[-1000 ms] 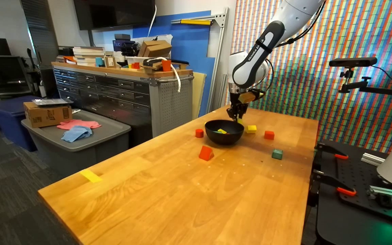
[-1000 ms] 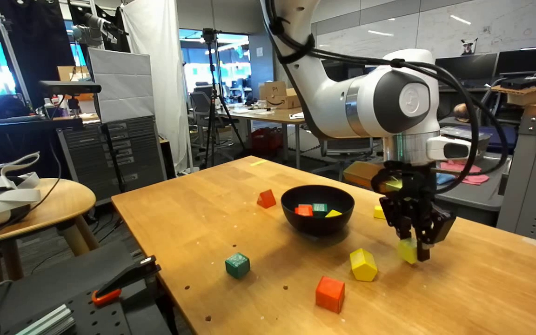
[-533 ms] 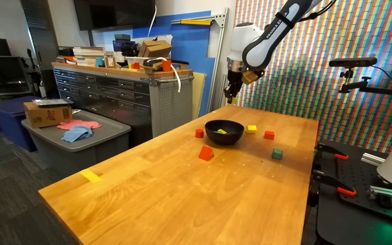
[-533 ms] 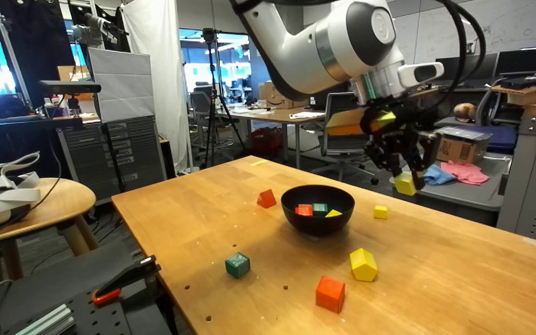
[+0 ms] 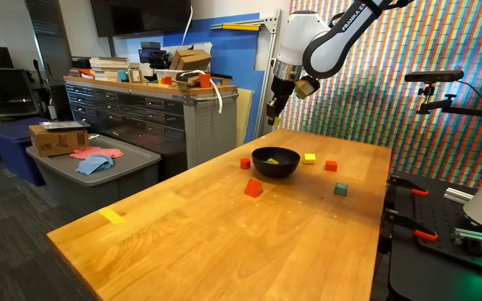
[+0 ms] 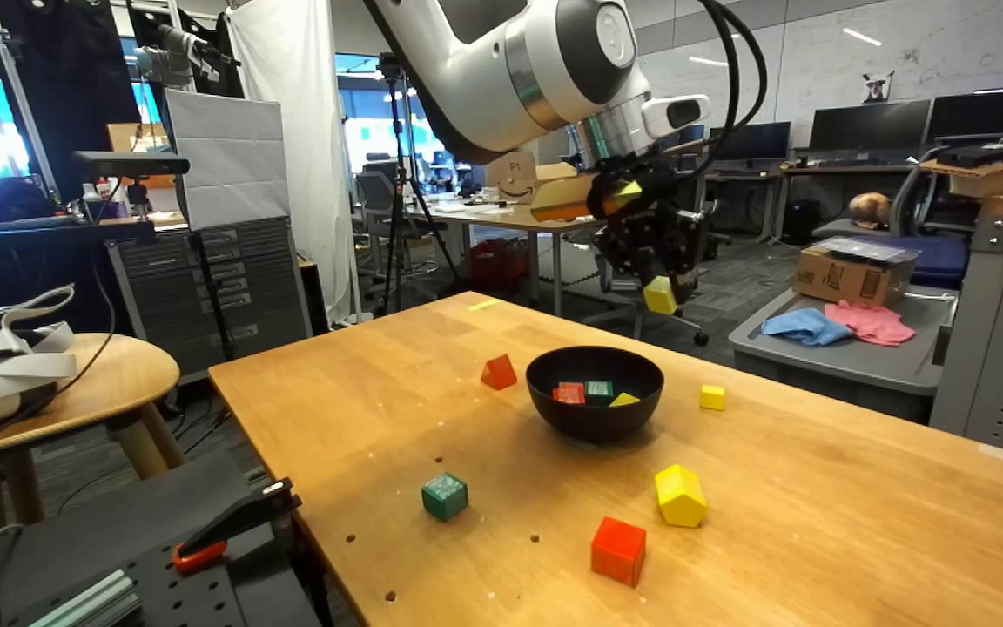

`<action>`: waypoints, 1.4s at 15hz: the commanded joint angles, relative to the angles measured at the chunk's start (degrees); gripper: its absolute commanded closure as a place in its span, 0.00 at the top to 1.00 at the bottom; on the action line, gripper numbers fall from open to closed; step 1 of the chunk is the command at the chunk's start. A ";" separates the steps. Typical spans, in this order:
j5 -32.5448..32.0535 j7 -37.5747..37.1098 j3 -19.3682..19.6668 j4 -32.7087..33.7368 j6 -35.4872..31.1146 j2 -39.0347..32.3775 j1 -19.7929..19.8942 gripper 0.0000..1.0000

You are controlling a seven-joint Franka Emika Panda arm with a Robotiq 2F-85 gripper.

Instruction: Put all the blocks one at a time in the bowl except the right yellow block farthest away from you

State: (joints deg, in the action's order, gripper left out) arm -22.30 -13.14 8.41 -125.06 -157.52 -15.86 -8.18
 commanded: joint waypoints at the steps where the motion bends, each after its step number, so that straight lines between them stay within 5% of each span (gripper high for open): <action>1: -0.19 -0.44 -1.21 0.02 -3.48 -2.18 0.00 0.12; 9: 3.26 3.25 -3.62 -0.13 -1.33 -7.66 -0.01 0.12; 11: 3.07 4.76 -3.99 -0.81 -0.41 -7.17 -0.09 0.59; 16: 1.09 9.93 -3.38 -3.65 3.20 -1.11 0.65 0.97; 21: 3.95 19.15 -4.53 -8.93 5.56 9.68 6.05 1.00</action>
State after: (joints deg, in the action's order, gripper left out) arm -20.51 0.31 4.87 -128.80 -153.38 -14.60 -5.66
